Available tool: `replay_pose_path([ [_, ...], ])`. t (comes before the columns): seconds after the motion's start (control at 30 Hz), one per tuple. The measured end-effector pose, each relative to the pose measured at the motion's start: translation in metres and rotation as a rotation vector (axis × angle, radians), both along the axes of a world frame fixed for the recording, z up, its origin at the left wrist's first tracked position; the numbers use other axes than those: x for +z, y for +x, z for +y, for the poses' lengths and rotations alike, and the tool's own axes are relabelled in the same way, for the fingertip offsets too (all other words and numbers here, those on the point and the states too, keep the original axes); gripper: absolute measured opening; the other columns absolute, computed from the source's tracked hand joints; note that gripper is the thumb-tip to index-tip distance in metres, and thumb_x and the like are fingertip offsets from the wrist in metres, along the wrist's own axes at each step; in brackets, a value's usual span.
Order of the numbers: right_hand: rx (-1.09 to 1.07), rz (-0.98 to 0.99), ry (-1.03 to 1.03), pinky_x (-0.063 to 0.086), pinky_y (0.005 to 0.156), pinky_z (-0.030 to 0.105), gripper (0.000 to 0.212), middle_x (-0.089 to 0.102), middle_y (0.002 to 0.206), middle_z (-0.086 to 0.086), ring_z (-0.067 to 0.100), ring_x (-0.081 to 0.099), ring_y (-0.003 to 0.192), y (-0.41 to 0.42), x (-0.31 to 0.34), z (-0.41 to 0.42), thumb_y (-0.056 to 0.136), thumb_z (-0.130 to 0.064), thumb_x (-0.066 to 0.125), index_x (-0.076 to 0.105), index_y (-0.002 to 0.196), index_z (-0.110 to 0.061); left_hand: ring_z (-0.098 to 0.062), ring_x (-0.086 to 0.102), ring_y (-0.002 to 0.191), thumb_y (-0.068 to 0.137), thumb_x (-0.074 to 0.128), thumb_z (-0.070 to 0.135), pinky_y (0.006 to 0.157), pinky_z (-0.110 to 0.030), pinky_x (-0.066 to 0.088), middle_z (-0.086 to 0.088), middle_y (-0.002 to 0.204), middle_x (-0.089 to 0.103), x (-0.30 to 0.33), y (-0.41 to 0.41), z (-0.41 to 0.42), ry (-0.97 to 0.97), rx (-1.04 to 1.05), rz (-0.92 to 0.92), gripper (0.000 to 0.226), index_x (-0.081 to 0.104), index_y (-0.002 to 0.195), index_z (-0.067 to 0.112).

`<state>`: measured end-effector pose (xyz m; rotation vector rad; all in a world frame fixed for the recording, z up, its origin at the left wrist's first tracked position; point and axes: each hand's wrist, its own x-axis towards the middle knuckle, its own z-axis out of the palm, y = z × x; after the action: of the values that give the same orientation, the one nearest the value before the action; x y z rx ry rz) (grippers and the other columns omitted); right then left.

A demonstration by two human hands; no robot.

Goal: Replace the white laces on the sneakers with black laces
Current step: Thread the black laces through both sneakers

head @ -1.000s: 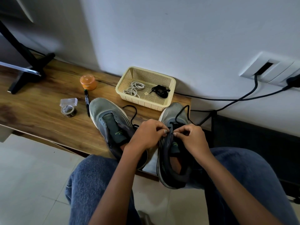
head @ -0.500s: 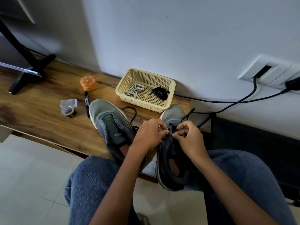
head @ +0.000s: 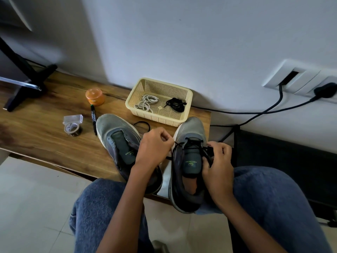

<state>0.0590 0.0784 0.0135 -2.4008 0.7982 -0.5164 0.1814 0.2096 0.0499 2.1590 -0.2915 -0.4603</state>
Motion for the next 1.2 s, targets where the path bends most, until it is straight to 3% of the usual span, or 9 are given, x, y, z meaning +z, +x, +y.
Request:
replay_pose_path([
  [0.17,-0.011,-0.012,0.008,0.052,0.061,0.035,0.038,0.043,0.116,0.0,0.021,0.059,0.086,0.0,-0.002,-0.001,0.083,0.001,0.063,0.054,0.114,-0.019,-0.013,0.061,0.072,0.091,0.056,0.021,0.064,-0.026,0.046,0.004,0.076,0.065,0.01,0.007,0.008,0.023,0.287,-0.223,0.009,0.06,0.086,0.015],
  [0.27,-0.004,-0.022,-0.006,0.05,0.06,0.031,0.036,0.044,0.114,0.001,0.02,0.059,0.086,0.0,-0.004,-0.001,0.083,0.001,0.063,0.055,0.113,-0.017,-0.003,0.056,0.069,0.095,0.055,0.021,0.065,-0.028,0.047,0.013,0.076,0.055,0.017,0.006,0.012,-0.123,0.499,-0.407,0.009,0.054,0.094,0.012],
  [0.4,-0.015,-0.021,0.011,0.043,0.062,0.025,0.035,0.045,0.115,0.002,0.019,0.058,0.086,0.0,-0.003,0.0,0.083,0.0,0.063,0.055,0.113,-0.016,0.012,0.05,0.073,0.097,0.05,0.014,0.063,-0.009,0.042,0.018,0.08,0.044,0.024,0.003,0.01,-0.319,0.644,-0.614,0.01,0.05,0.099,0.005],
  [0.5,-0.037,-0.028,0.047,0.04,0.067,0.025,0.035,0.047,0.117,0.004,0.018,0.056,0.092,-0.001,-0.002,0.0,0.083,-0.001,0.064,0.055,0.115,-0.013,0.012,0.054,0.07,0.098,0.049,0.012,0.061,-0.009,0.046,0.014,0.081,0.052,0.021,-0.002,0.001,-0.378,0.451,-0.514,0.008,0.048,0.102,0.005],
  [0.6,-0.034,-0.024,0.063,0.039,0.07,0.024,0.036,0.048,0.117,0.004,0.015,0.053,0.097,-0.001,-0.001,-0.001,0.083,-0.002,0.064,0.054,0.116,-0.013,-0.002,0.061,0.063,0.097,0.05,0.01,0.051,-0.019,0.046,0.0,0.083,0.067,0.015,-0.01,-0.011,-0.391,0.134,-0.158,0.012,0.045,0.107,0.014],
  [0.67,-0.026,-0.02,0.053,0.039,0.07,0.023,0.035,0.048,0.116,0.004,0.015,0.053,0.096,0.0,-0.001,-0.002,0.083,-0.003,0.065,0.054,0.116,-0.012,-0.002,0.06,0.067,0.096,0.052,0.013,0.06,-0.025,0.049,0.004,0.084,0.065,0.004,-0.01,-0.013,-0.222,-0.048,-0.158,0.011,0.051,0.103,0.02],
  [0.8,-0.003,-0.03,0.052,0.043,0.071,0.026,0.034,0.05,0.114,0.005,0.016,0.054,0.094,0.0,-0.003,-0.002,0.083,-0.002,0.064,0.055,0.114,-0.011,-0.009,0.053,0.098,0.091,0.061,0.023,0.089,-0.04,0.047,0.011,0.103,0.064,-0.007,-0.009,-0.008,0.097,-0.294,-0.24,0.012,0.066,0.099,0.031],
  [1.0,0.002,-0.058,0.032,0.045,0.07,0.03,0.025,0.053,0.105,0.003,0.014,0.053,0.089,0.0,-0.005,-0.003,0.083,-0.003,0.065,0.058,0.106,-0.01,-0.009,0.047,0.109,0.09,0.062,0.043,0.096,-0.035,0.028,0.015,0.098,0.063,-0.006,-0.01,-0.012,0.296,-0.272,-0.35,0.008,0.066,0.092,0.037],
  [1.2,-0.054,-0.119,0.062,0.034,0.063,0.012,0.008,0.052,0.088,0.0,0.009,0.047,0.077,-0.004,-0.01,-0.004,0.086,-0.003,0.064,0.057,0.087,-0.007,-0.012,0.048,0.107,0.091,0.057,0.039,0.109,-0.05,0.018,0.015,0.088,0.06,0.002,-0.008,-0.008,0.357,-0.028,-0.399,0.014,0.066,0.09,0.029],
])
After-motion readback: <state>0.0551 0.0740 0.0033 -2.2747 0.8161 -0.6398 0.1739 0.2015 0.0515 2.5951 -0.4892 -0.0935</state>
